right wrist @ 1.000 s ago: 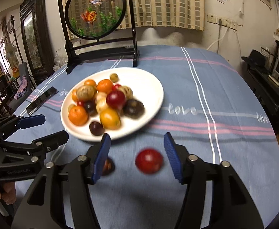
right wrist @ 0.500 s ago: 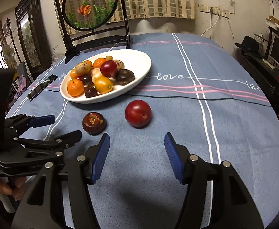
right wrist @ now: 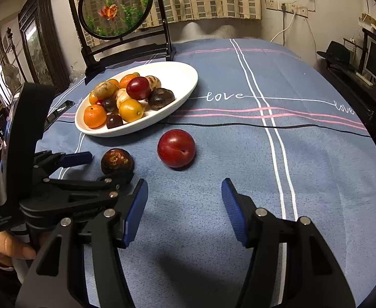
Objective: Organize fruits
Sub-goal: 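Grasp the brown jujube-like fruit with the left tool while the right tool grasps a red tomato, then carry both fruits onto the white plate and open both tools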
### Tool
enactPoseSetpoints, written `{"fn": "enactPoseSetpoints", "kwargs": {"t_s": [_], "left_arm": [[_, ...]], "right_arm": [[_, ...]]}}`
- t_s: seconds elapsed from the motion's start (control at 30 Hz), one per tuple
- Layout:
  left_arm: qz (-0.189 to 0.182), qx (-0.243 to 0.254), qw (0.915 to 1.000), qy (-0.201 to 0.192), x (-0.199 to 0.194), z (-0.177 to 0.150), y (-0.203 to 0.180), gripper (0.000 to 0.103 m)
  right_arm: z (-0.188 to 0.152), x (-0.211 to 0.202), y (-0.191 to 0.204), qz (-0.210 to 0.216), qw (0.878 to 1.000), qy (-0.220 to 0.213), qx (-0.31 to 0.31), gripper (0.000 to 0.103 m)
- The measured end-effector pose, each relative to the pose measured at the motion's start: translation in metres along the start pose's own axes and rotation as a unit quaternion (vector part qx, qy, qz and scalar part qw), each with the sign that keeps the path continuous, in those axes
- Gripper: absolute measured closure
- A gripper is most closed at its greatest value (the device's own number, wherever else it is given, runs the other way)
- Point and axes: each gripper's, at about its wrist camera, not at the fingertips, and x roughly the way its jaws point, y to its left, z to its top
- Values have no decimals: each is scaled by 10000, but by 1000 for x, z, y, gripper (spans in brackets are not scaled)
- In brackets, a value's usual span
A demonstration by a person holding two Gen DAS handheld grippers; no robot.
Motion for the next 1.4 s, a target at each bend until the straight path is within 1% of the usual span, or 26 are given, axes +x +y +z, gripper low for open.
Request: {"fn": "enactPoseSetpoints", "kwargs": {"t_s": [0.03, 0.13, 0.17, 0.2, 0.23, 0.27, 0.4, 0.47, 0.57, 0.77, 0.83, 1.0, 1.03, 1.13, 1.3, 1.4], "left_arm": [[7, -8, 10000, -18, 1, 2, -1, 22], [-36, -109, 9999, -71, 2, 4, 0, 32], [-34, -94, 9999, -109, 1, 5, -1, 42], [-29, -25, 9998, -181, 0, 4, -2, 58], [-23, 32, 9998, -217, -2, 3, -3, 60], [-12, 69, 9997, -215, -2, 3, -3, 60], [-207, 104, 9996, -178, -9, -4, 4, 60], [-215, 104, 9995, -209, -14, -8, 11, 60], [-158, -7, 9995, -281, -21, -11, 27, 60], [-275, -252, 9989, -293, -24, -12, 49, 60], [-338, -297, 9986, -282, -22, -12, 52, 60], [-427, -277, 9984, -230, -17, -13, 51, 60], [-441, -282, 9984, -214, -16, -13, 51, 60], [-456, -303, 9983, -202, -15, -13, 52, 60], [-428, -278, 9985, -201, -15, -15, 50, 60], [-389, -258, 9986, -232, -18, -14, 50, 60]], "right_arm": [[1, 1, -1, -10, 10000, 13, -1, 43], [3, 3, -3, -44, 10000, 41, -3, 43], [4, 4, -3, -64, 10000, 47, -9, 43], [5, 5, -3, -92, 9999, 57, -19, 43], [6, 5, -2, -109, 9999, 66, -27, 43], [7, 6, -2, -129, 9999, 79, -39, 43], [10, 13, 3, -198, 9996, 189, -107, 43], [12, 19, 6, -230, 9992, 274, -159, 43], [16, 32, 12, -241, 9985, 432, -226, 43], [23, 54, 22, -436, 9962, 667, -346, 43], [26, 59, 25, -526, 9953, 683, -434, 43], [33, 67, 26, -566, 9954, 654, -415, 43], [35, 70, 25, -581, 9954, 661, -385, 45], [38, 72, 25, -619, 9956, 604, -371, 60], [37, 68, 22, -527, 9964, 590, -301, 60], [34, 58, 23, -406, 9974, 540, -260, 60]]}}
